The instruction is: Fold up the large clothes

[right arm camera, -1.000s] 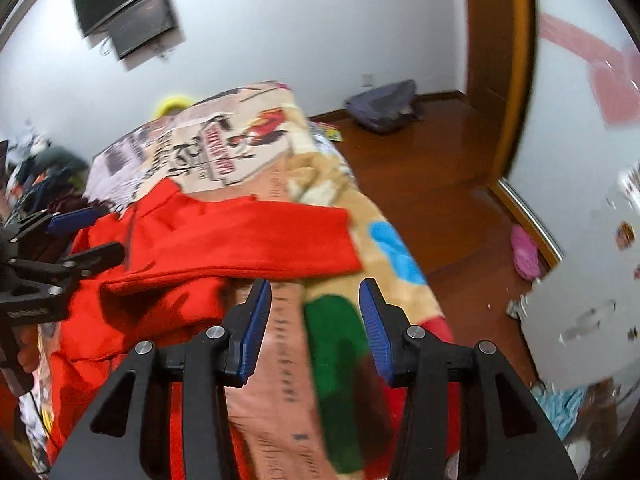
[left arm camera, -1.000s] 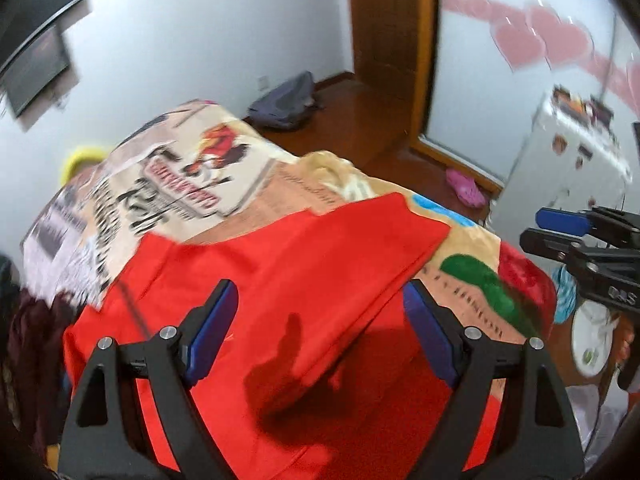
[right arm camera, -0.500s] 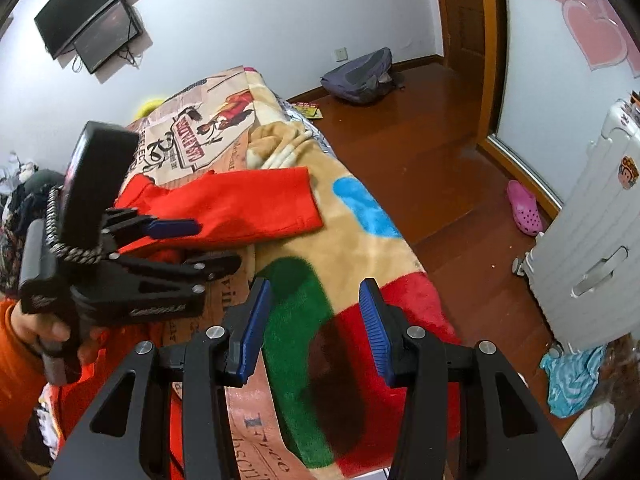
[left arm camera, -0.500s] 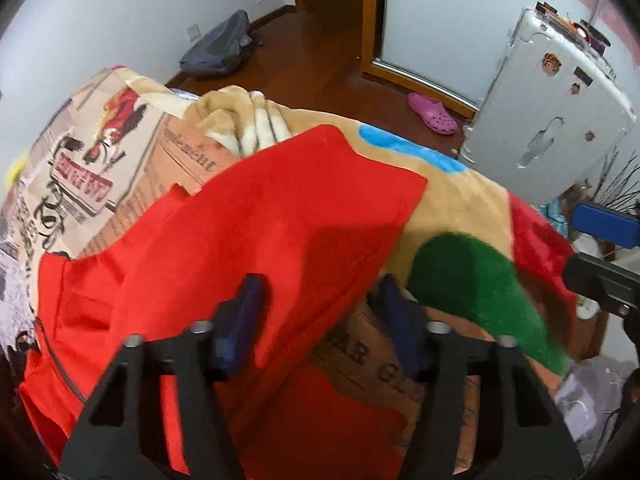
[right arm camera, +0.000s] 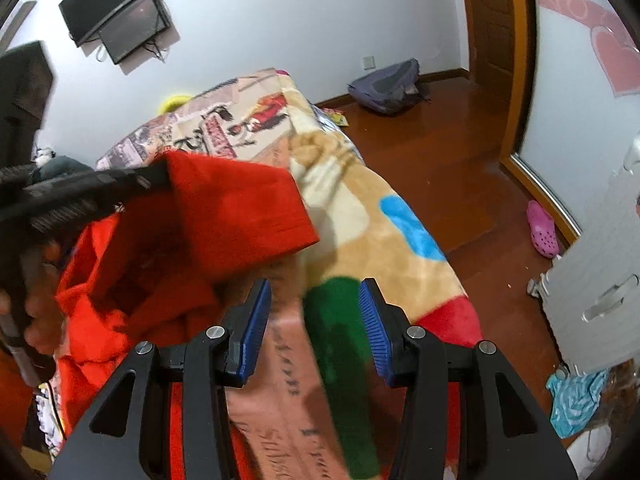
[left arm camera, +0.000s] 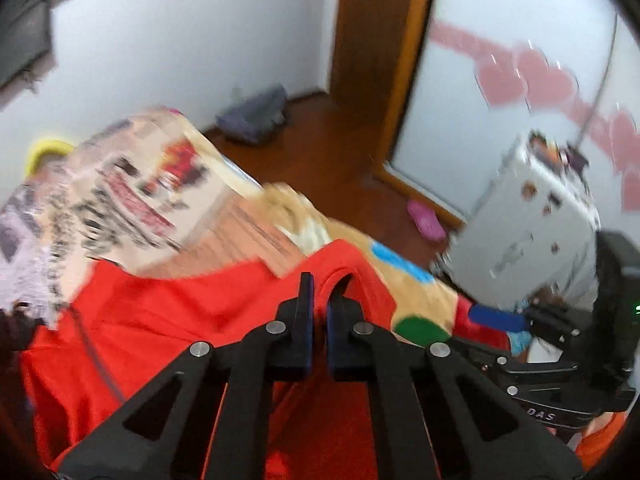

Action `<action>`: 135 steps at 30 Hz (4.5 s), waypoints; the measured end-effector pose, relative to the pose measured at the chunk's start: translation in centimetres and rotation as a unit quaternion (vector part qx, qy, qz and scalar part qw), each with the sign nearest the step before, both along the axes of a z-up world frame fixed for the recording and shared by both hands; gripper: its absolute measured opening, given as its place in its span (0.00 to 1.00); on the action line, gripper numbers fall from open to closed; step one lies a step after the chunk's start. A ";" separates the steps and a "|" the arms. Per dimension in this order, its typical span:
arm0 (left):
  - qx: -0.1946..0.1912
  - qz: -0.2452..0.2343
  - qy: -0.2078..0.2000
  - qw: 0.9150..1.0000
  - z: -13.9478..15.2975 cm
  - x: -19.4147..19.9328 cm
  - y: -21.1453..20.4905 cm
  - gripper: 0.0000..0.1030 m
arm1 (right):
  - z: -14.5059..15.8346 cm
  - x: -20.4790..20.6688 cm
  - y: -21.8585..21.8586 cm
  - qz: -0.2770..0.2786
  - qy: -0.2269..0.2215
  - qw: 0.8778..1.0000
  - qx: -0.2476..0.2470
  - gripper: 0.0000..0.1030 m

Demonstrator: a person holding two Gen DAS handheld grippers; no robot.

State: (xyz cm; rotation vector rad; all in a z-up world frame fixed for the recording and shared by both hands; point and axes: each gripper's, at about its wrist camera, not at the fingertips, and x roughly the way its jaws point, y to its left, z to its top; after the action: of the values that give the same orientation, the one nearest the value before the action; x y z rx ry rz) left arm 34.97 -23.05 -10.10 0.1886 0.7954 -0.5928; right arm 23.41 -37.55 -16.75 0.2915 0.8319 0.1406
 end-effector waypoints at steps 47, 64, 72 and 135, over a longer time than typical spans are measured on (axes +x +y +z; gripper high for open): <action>0.114 0.287 0.038 0.950 -13.2 -3.6 27.2 0.06 | -4.5 3.9 9.8 0.100 0.042 0.992 -0.064 0.55; 0.068 0.375 0.079 0.921 -13.8 -10.2 37.6 0.15 | -4.7 4.0 9.9 0.097 0.041 0.992 -0.065 0.56; 0.075 0.409 0.108 0.903 -16.6 -13.1 39.3 0.21 | -4.6 4.1 9.9 0.096 0.044 0.992 -0.068 0.57; 0.013 0.240 0.039 0.970 -10.3 8.0 31.5 0.00 | -4.1 26.1 26.8 0.210 0.075 0.974 -0.039 0.13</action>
State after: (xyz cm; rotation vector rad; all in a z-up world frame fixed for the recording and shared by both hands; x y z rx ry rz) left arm 42.94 8.49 -20.38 -0.0074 0.8871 -0.1313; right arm 49.53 -10.75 -20.82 0.0481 1.0391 0.4850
